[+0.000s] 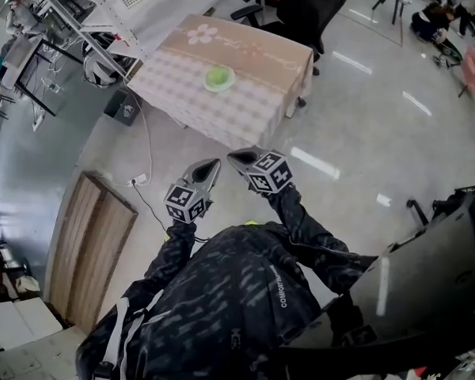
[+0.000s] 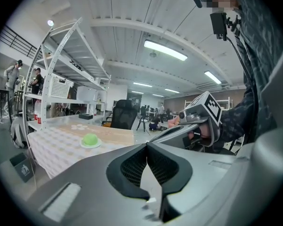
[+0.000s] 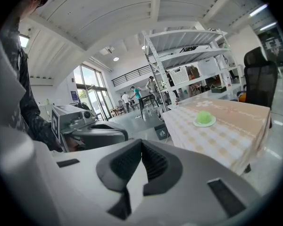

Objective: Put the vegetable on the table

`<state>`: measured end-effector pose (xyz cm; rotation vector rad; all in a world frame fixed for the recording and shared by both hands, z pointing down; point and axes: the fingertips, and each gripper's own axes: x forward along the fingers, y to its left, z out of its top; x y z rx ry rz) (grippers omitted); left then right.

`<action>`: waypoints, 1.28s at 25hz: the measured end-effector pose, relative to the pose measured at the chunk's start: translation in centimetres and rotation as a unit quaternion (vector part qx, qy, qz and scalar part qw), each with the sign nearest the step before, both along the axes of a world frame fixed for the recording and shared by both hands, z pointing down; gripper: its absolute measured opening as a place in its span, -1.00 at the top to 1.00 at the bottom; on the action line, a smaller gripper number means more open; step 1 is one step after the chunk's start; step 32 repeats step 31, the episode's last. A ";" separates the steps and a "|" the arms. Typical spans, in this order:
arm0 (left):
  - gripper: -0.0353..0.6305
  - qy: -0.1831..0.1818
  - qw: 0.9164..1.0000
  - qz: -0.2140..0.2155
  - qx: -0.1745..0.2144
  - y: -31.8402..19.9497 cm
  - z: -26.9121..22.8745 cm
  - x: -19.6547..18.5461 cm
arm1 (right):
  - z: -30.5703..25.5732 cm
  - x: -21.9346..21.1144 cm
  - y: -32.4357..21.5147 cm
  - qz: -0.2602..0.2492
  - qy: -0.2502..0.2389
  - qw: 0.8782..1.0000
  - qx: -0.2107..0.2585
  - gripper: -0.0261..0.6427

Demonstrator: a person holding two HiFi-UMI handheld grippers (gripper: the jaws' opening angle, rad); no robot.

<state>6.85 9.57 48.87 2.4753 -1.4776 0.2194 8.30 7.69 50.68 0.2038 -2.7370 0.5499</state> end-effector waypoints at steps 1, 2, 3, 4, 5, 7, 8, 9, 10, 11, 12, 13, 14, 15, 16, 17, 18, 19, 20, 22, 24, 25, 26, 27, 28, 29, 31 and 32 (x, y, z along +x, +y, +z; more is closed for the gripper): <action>0.89 0.000 1.000 -0.001 0.000 0.1 0.0 -0.1 | -0.1 0.0 0.0 0.001 -0.001 1.000 0.000 0.92; 0.89 0.001 1.000 -0.003 0.001 0.2 -0.1 -0.2 | -0.1 0.0 0.1 0.001 -0.003 1.000 0.001 0.92; 0.89 0.001 1.000 -0.005 0.001 0.3 -0.1 -0.3 | -0.2 -0.1 0.2 0.002 -0.003 1.000 0.002 0.92; 0.89 0.002 1.000 -0.007 0.002 0.4 -0.2 -0.4 | -0.3 -0.1 0.4 0.001 -0.004 1.000 0.005 0.92; 0.89 0.003 1.000 -0.008 0.004 0.5 -0.2 -0.4 | -0.3 -0.2 0.6 0.000 -0.003 1.000 0.008 0.92; 0.89 0.004 1.000 -0.009 0.004 0.7 -0.2 -0.5 | -0.3 -0.1 1.0 -0.001 0.000 1.000 0.014 0.92; 0.89 0.005 1.000 -0.008 0.004 0.9 -0.1 -0.4 | -0.3 -0.1 1.2 -0.001 0.000 1.000 0.015 0.92; 0.89 0.004 1.000 -0.006 0.004 1.0 -0.1 -0.3 | -0.3 -0.1 1.4 -0.001 -0.002 1.000 0.014 0.92; 0.89 0.003 1.000 -0.003 0.004 1.1 0.0 -0.2 | -0.3 0.0 1.5 0.001 -0.003 1.000 0.012 0.92; 0.89 0.002 1.000 0.000 0.004 1.2 0.0 0.0 | -0.3 0.0 1.6 0.002 -0.005 1.000 0.011 0.92; 0.89 0.002 1.000 0.002 0.004 1.3 0.0 0.1 | -0.3 0.1 1.7 0.002 -0.005 1.000 0.011 0.92; 0.89 0.002 1.000 0.003 0.004 1.3 0.0 0.2 | -0.3 0.1 1.7 0.001 -0.004 1.000 0.012 0.92; 0.89 0.002 1.000 0.003 0.004 1.3 0.0 0.2 | -0.3 0.1 1.8 0.000 -0.004 1.000 0.012 0.92; 0.89 0.002 1.000 0.003 0.005 1.3 0.0 0.2 | -0.3 0.1 1.9 0.000 -0.003 1.000 0.013 0.92; 0.89 0.002 1.000 0.004 0.006 1.4 -0.2 0.2 | -0.4 0.1 2.0 0.000 -0.003 1.000 0.014 0.92; 0.89 0.002 1.000 0.004 0.008 1.5 -0.3 0.2 | -0.4 0.1 2.1 -0.001 -0.003 1.000 0.015 0.92; 0.89 0.001 1.000 0.004 0.009 1.6 -0.4 0.1 | -0.5 0.1 2.2 -0.001 -0.002 1.000 0.016 0.92; 0.89 0.001 1.000 0.003 0.011 1.6 -0.6 0.1 | -0.5 0.2 2.3 0.000 -0.003 1.000 0.017 0.92; 0.89 0.001 1.000 0.001 0.013 1.7 -0.7 0.0 | -0.6 0.2 2.3 0.000 -0.003 1.000 0.018 0.92; 0.89 0.000 1.000 -0.002 0.016 1.9 -0.8 -0.1 | -0.7 0.2 2.4 0.001 -0.005 1.000 0.019 0.92; 0.89 0.001 1.000 -0.004 0.016 2.1 -0.8 -0.3 | -0.8 0.0 2.8 -0.001 -0.005 1.000 0.020 0.92; 0.89 0.001 1.000 -0.004 0.015 2.2 -0.8 -0.4 | -0.8 -0.1 3.0 -0.002 -0.005 1.000 0.020 0.92; 0.89 0.002 1.000 -0.005 0.015 2.4 -0.7 -0.4 | -0.7 -0.1 3.1 -0.002 -0.005 1.000 0.020 0.92; 0.89 0.002 1.000 -0.004 0.014 2.6 -0.7 -0.4 | -0.7 -0.2 3.3 -0.003 -0.005 1.000 0.020 0.92; 0.89 0.002 1.000 -0.004 0.014 2.7 -0.6 -0.4 | -0.7 -0.3 3.5 -0.003 -0.005 1.000 0.020 0.92; 0.89 0.001 1.000 -0.003 0.015 2.9 -0.6 -0.4 | -0.6 -0.3 3.7 -0.003 -0.006 1.000 0.020 0.92; 0.89 0.001 1.000 -0.002 0.016 3.1 -0.6 -0.5 | -0.6 -0.5 4.0 -0.003 -0.006 1.000 0.020 0.92; 0.89 0.001 1.000 -0.002 0.016 3.1 -0.6 -0.5 | -0.6 -0.5 4.0 -0.003 -0.006 1.000 0.020 0.92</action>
